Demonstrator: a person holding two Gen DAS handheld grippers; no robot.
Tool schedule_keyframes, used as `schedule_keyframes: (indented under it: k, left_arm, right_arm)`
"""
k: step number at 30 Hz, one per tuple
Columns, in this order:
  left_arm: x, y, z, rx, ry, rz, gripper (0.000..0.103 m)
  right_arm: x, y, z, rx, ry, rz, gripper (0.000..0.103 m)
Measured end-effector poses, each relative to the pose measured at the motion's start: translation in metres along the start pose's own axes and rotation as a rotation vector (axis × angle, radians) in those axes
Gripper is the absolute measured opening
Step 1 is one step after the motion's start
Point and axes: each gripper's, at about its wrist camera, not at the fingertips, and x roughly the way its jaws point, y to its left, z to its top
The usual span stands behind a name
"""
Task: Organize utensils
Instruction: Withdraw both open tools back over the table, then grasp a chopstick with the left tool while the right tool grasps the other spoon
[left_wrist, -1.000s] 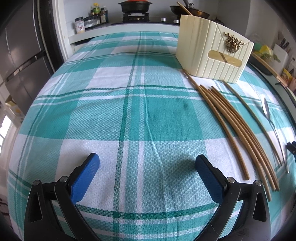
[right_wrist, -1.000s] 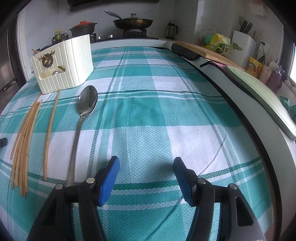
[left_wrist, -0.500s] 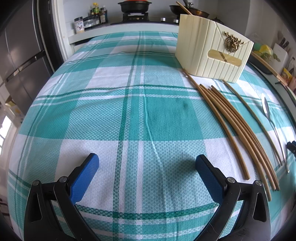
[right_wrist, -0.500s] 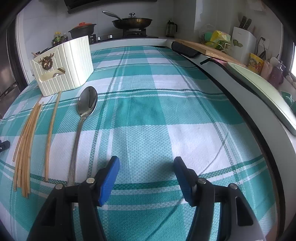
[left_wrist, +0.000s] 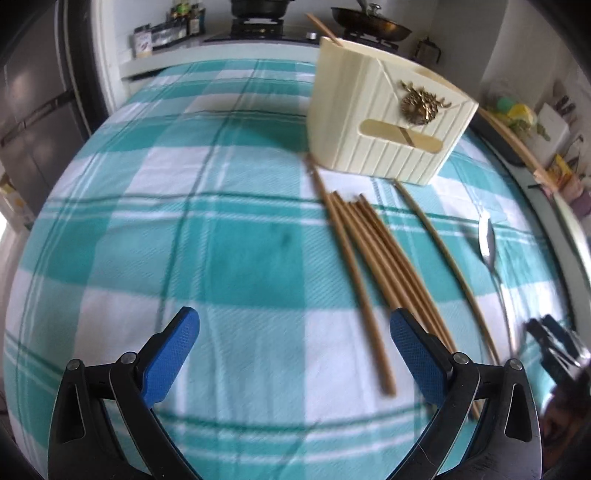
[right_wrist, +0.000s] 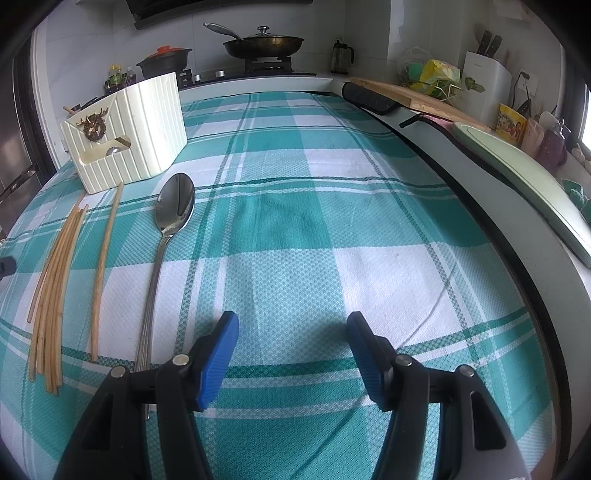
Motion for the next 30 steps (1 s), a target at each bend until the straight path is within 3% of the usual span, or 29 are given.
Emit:
schedule_keyframes:
  k: [3,8,11,14,18,20,22,24,29,30]
  left_arm:
    - [0.014,-0.012,0.007,0.036,-0.010,0.096,0.102]
    - [0.025,-0.023,0.012,0.069,-0.002,0.135,0.100]
    - [0.030,-0.025,0.011,0.092,0.018,0.157,0.082]
    - [0.029,-0.021,0.007,0.057,0.022,0.089,0.064]
    - [0.023,-0.027,0.003,0.093,0.006,0.080,0.017]
    - [0.021,-0.029,0.000,0.096,0.001,0.082,0.007]
    - [0.021,-0.027,-0.001,0.086,0.001,0.086,0.005]
    - [0.018,-0.021,-0.003,0.059,0.006,0.090,0.004]
    - [0.006,0.012,-0.014,-0.009,0.015,0.117,0.004]
    - [0.003,0.018,-0.018,-0.018,0.019,0.118,0.004]
  right_arm:
    - [-0.001,-0.001,0.000,0.006,-0.001,0.008,0.063]
    - [-0.001,0.000,0.000,0.004,-0.002,0.026,0.067]
    - [-0.001,-0.001,0.000,0.006,-0.003,0.033,0.069]
    - [-0.003,-0.003,0.000,0.015,-0.009,0.064,0.069]
    - [-0.009,-0.001,0.009,0.028,0.019,0.158,0.068]
    - [-0.014,0.009,0.016,0.007,0.020,0.206,0.067]
    - [-0.014,0.025,0.023,-0.037,0.036,0.252,0.067]
    - [-0.009,0.045,0.026,-0.097,0.064,0.279,0.056]
    - [0.006,0.084,0.022,-0.256,0.109,0.237,0.040]
    - [0.006,0.088,0.022,-0.284,0.083,0.211,0.032]
